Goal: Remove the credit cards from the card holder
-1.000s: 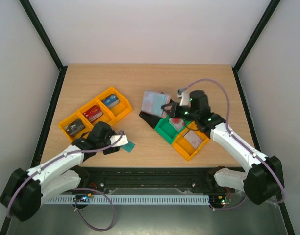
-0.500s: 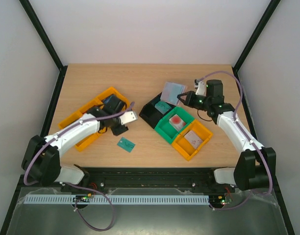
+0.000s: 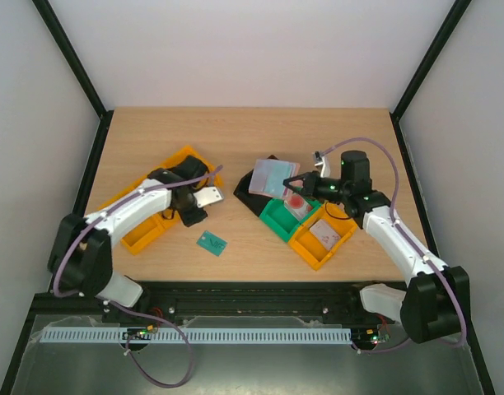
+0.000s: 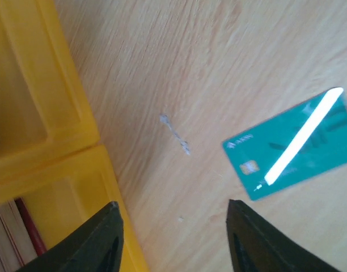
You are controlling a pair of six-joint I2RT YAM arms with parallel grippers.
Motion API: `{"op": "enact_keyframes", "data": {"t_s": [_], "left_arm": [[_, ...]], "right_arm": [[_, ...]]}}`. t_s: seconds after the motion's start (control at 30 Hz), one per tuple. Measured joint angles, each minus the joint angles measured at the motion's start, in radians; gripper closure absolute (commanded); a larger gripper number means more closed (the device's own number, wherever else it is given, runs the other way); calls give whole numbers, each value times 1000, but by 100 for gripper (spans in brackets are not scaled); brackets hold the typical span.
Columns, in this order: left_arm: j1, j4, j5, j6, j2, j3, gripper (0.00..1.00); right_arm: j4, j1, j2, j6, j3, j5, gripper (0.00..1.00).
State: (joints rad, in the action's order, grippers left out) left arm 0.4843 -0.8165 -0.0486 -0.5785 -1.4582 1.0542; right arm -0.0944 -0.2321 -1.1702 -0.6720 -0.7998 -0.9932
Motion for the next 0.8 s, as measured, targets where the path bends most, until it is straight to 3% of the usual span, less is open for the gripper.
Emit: {"op": "enact_keyframes", "data": {"t_s": [0.13, 0.27, 0.6, 0.8], "left_arm": [[77, 83, 98, 45, -114, -5, 56], [115, 132, 111, 76, -171, -7, 56], [122, 352, 163, 89, -195, -154, 58], [145, 499, 179, 85, -132, -264, 56]], "right_arm": [[18, -30, -1, -44, 9, 22, 98], [123, -30, -1, -125, 59, 60, 98], [196, -19, -89, -188, 119, 181, 98], [187, -10, -90, -165, 126, 188, 98]]}}
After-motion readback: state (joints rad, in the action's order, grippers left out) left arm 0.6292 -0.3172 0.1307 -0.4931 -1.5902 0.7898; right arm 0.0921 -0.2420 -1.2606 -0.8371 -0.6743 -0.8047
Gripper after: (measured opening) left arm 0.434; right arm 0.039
